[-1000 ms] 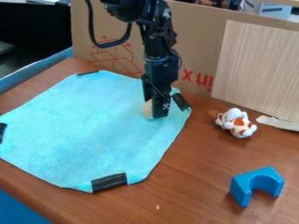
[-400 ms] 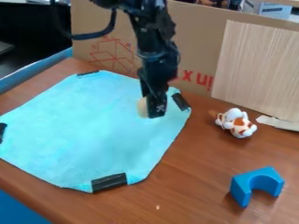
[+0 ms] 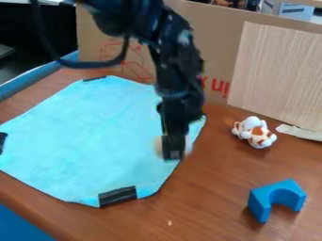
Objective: Remove the white figure in the cloth
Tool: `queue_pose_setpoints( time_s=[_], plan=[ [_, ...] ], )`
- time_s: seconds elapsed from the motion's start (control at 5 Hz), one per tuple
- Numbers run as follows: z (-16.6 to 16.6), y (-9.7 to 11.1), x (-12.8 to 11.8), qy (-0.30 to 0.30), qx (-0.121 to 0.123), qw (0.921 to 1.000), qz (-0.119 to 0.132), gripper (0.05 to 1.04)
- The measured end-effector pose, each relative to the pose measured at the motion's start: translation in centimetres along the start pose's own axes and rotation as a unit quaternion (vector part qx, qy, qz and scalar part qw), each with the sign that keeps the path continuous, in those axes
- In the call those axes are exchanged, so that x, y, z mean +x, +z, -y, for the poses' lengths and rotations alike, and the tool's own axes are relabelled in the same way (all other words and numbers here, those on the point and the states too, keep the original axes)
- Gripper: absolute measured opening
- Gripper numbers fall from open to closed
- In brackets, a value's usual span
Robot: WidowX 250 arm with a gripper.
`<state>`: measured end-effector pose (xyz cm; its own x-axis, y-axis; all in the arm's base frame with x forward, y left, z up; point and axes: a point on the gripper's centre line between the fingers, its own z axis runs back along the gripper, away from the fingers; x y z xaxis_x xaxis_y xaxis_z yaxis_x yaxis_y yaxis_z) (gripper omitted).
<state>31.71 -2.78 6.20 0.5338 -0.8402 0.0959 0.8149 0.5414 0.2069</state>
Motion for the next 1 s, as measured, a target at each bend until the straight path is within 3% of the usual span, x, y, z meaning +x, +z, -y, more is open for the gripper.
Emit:
queue_pose_setpoints(
  time_s=[0.4, 0.6, 1.0],
  plan=[
    [5.2, 0.1, -0.5, -0.065, -0.052, 0.9964, 0.012, 0.827],
    [6.7, 0.0, -0.3, -0.088, -0.067, 0.9938, 0.012, 0.827],
    [8.1, -0.5, -0.1, -0.089, -0.056, 0.9945, 0.003, 1.008]
  ],
)
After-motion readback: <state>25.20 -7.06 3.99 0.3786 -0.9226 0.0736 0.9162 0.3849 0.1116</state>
